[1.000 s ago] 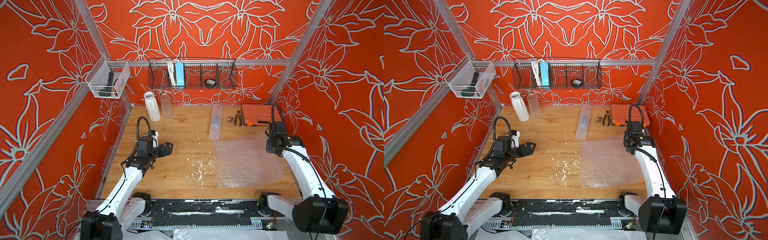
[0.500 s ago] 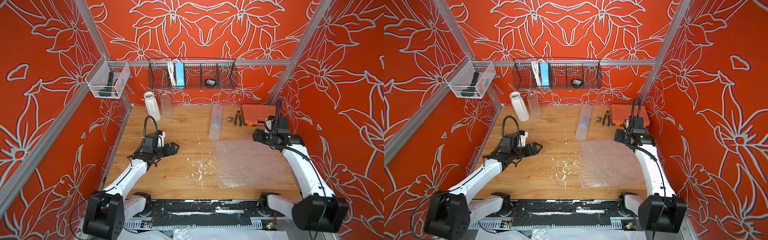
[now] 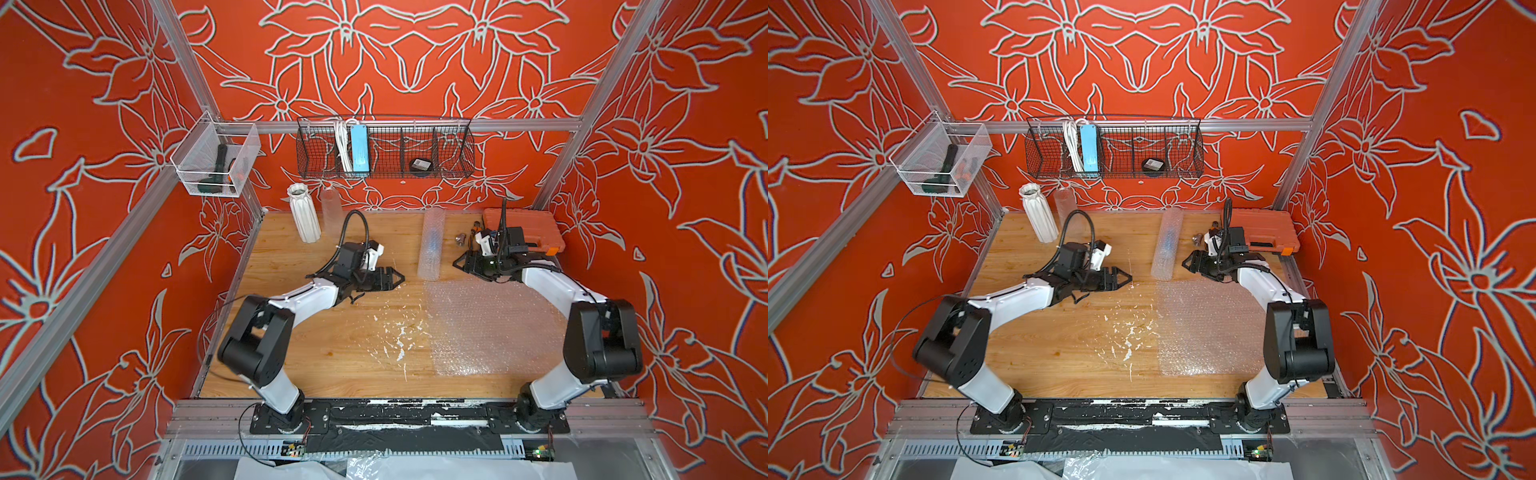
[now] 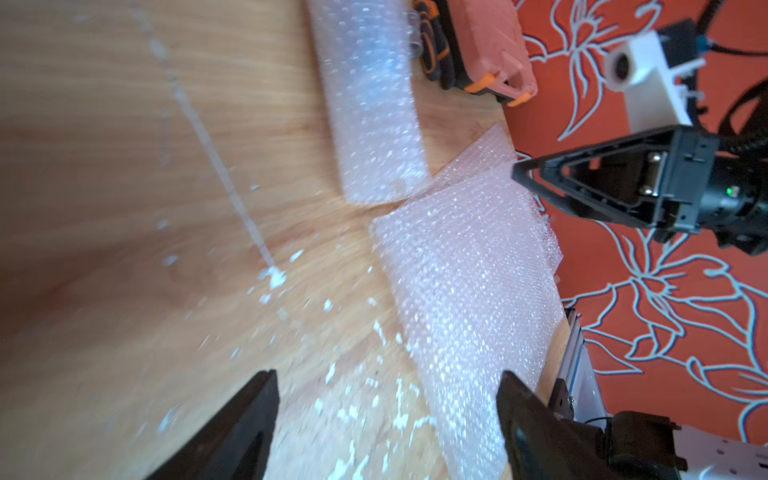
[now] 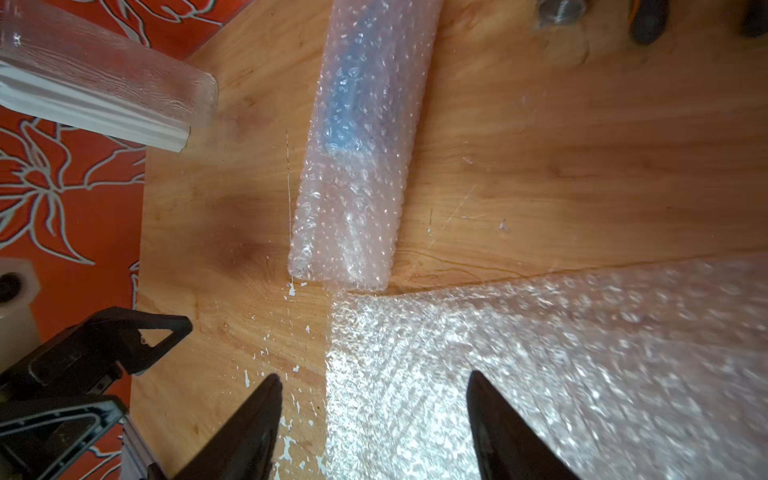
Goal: Unwrap the vase from the bubble wrap
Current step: Move the bubble wrap to the center of the board.
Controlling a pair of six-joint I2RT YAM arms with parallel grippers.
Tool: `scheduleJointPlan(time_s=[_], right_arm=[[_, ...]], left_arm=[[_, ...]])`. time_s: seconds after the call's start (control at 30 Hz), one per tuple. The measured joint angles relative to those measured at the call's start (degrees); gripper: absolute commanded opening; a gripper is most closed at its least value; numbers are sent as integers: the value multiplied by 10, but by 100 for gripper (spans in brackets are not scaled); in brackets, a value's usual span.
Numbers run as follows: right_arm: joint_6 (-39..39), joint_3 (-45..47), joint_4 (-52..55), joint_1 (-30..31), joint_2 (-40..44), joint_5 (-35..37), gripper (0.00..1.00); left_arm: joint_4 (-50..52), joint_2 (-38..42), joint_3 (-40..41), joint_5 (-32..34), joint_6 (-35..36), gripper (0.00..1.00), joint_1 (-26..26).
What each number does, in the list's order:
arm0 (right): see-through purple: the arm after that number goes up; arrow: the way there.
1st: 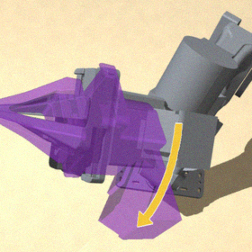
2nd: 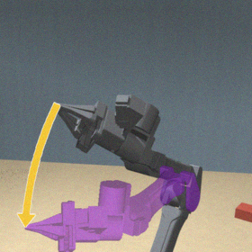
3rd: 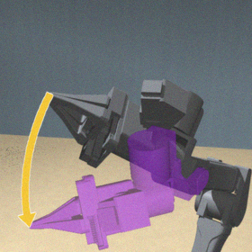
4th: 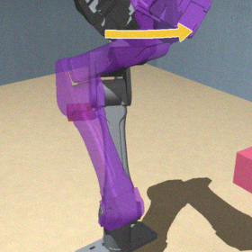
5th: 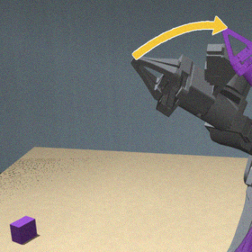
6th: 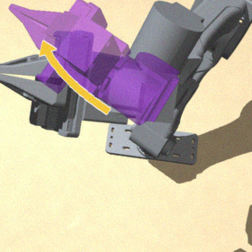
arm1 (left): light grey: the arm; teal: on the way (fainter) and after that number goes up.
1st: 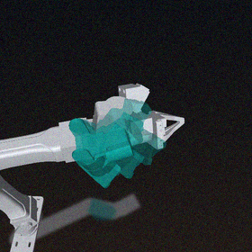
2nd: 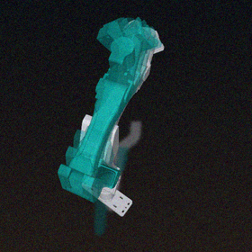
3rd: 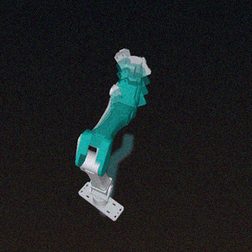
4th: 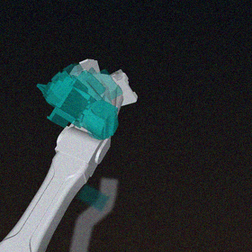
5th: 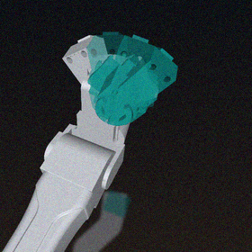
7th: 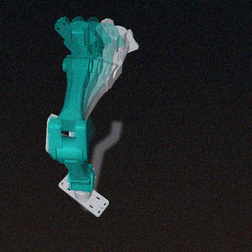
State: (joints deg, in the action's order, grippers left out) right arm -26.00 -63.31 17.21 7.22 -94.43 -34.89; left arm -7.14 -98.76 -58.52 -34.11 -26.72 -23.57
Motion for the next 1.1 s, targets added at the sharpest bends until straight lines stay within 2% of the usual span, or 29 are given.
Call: scheduleJointPlan(time_s=[0.27, 0.33, 0.57, 0.63, 0.77, 0.93, 0.97, 1.1], right_arm=[[-30, -63, -32, 22, -106, -45, 59], [-36, -75, -34, 26, -123, -48, 58], [-46, -93, -36, 28, -141, -53, 58], [-46, -97, -36, 28, -141, -55, 58], [-46, -101, -35, 28, -143, -61, 58], [-45, -100, -33, 28, -143, -61, 58], [-44, -100, -31, 28, -143, -61, 58], [-39, -100, -29, 28, -143, -61, 58]], left_arm=[[5, -181, -187, -32, 9, 73, -32], [17, -217, -233, -34, 15, 69, -31], [78, -309, -358, -19, 31, 64, -31], [99, -327, -386, -12, 37, 58, -31], [139, -357, -434, 0, 50, 32, -30], [163, -364, -453, 35, 55, 29, -28], [163, -364, -454, 42, 54, 26, -26], [167, -364, -454, 65, 46, 22, -7]])
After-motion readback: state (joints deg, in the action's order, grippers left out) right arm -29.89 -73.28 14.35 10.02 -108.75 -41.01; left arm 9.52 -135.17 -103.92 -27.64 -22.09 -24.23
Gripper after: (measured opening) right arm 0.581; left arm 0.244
